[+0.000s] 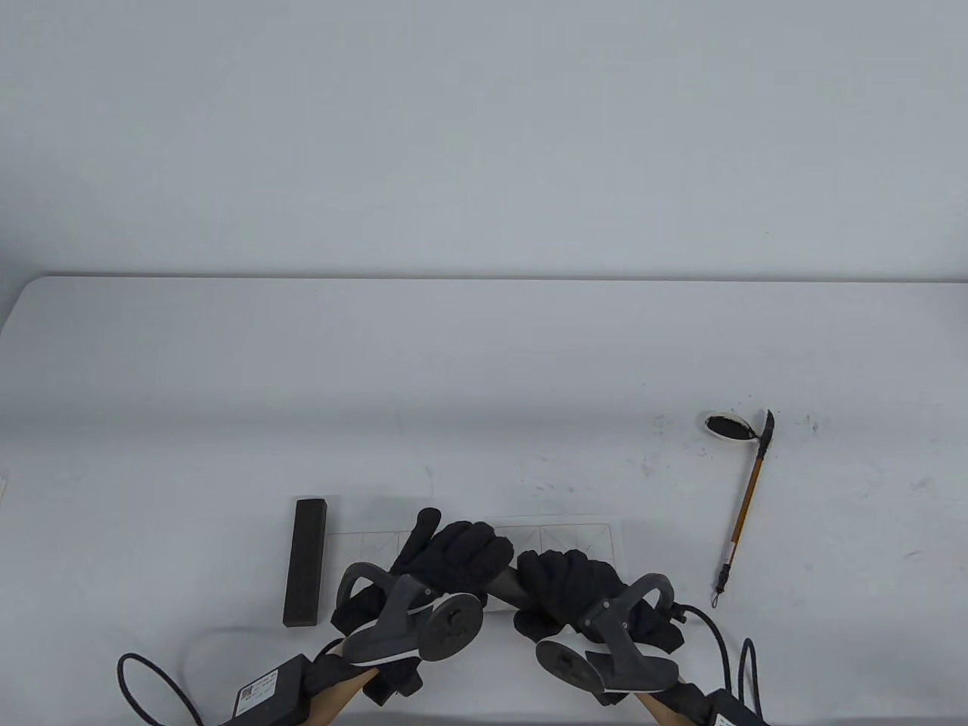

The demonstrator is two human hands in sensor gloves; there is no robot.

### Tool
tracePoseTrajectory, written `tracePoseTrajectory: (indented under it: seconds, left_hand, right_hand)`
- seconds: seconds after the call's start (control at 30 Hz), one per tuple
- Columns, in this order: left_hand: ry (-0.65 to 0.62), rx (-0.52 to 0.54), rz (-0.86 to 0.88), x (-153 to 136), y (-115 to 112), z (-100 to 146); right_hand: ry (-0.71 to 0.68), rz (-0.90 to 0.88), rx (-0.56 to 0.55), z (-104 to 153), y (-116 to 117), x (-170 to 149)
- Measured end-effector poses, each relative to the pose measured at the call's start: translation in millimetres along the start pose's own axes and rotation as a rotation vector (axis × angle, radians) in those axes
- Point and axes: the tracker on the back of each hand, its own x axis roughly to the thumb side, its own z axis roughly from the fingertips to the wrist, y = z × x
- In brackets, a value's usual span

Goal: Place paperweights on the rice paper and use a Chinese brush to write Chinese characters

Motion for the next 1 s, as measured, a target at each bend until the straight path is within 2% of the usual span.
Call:
tracePoseTrajectory:
  seconds: [0.17,0.37,0.57,0.77,1.0]
  left_hand:
    - [0.130,-0.001,0.011,-26.1,0.8,1.8]
    - [0.325,-0.016,0.080,-74.2,3.9,10.4]
    - [0.440,-0.034,0.115,-109.4,-0.4,15.8]
    - [0.486,-0.086,0.134,-122.8,-8.6,14.0]
    - [0.485,-0.098,0.128,-122.4,-9.6,13.4]
  right_hand:
    - [0.082,0.032,0.086,-3.5,14.3,-6.2]
    - [0.177,0.039,0.218,-6.7,33.6,-14.9]
    - [0.225,0.026,0.351,-5.5,53.3,-20.4]
    - [0.254,0.007,0.419,-4.2,62.3,-23.3]
    - [0.306,-0.008,0.481,-4.4,62.2,-25.8]
